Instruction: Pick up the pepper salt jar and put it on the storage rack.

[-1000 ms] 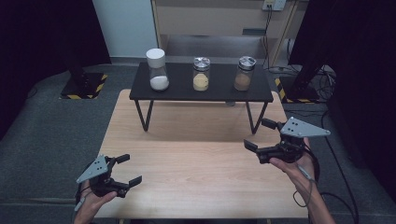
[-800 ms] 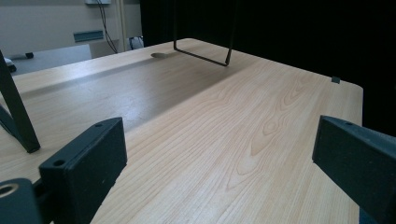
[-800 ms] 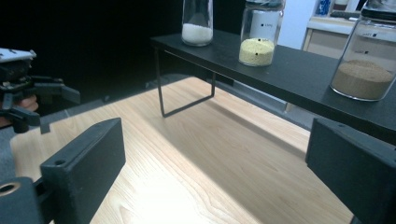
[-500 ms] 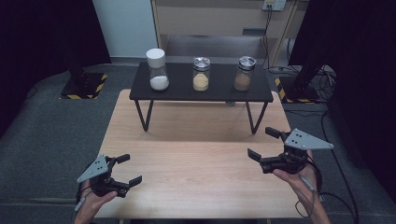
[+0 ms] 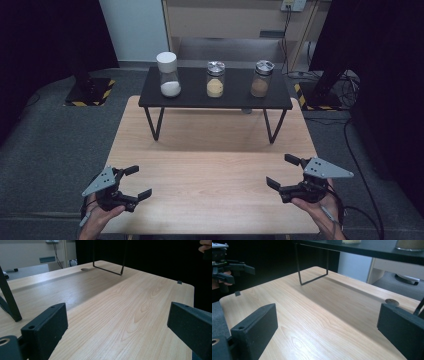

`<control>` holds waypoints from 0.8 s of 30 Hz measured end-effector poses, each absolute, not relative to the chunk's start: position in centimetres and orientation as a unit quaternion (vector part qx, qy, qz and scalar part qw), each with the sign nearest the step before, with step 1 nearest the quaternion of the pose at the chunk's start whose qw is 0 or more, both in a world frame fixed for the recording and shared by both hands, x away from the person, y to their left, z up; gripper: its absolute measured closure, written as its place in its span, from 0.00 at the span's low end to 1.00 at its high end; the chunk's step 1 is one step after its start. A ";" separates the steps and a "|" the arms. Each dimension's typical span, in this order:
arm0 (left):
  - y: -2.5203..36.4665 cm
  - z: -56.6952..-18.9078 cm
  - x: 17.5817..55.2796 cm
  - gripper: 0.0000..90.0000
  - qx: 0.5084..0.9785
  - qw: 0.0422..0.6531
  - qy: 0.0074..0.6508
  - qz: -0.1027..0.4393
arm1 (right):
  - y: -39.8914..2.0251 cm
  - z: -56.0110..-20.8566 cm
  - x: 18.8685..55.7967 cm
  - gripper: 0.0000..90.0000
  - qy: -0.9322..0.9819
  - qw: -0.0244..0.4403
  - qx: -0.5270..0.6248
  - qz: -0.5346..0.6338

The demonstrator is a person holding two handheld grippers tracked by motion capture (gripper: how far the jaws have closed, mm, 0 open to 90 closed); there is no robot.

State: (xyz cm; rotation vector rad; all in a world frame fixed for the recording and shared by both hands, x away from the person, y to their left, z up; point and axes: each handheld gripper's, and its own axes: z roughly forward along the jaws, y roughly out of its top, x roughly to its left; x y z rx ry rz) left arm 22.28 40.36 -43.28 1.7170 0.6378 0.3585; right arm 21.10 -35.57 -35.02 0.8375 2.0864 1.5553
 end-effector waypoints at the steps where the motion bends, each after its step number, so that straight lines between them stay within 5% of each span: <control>1: 40.4 -43.3 22.3 0.02 0.739 0.595 0.274 0.154 | -35.6 -35.2 21.0 0.04 0.747 0.203 0.301 0.556; 24: 40.4 -43.3 22.2 0.02 0.738 0.596 0.275 0.155 | -36.3 -39.0 20.2 0.06 0.747 0.197 0.318 0.550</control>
